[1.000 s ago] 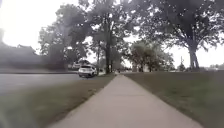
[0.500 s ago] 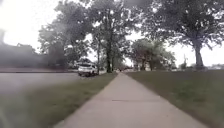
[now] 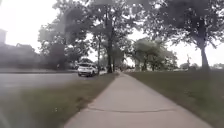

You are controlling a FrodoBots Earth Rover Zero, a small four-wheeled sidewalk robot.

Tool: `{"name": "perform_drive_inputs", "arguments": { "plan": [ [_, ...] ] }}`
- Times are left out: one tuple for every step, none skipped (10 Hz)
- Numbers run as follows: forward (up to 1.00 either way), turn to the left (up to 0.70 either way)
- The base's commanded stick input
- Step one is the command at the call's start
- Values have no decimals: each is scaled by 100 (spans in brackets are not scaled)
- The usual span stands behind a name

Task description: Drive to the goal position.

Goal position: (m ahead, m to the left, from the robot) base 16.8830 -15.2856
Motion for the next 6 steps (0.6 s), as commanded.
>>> {"name": "perform_drive_inputs", "arguments": {
  "plan": [
    [100,-40],
    [100,-26],
    [100,0],
    [100,0],
    [100,0],
    [100,0]
  ]
}}
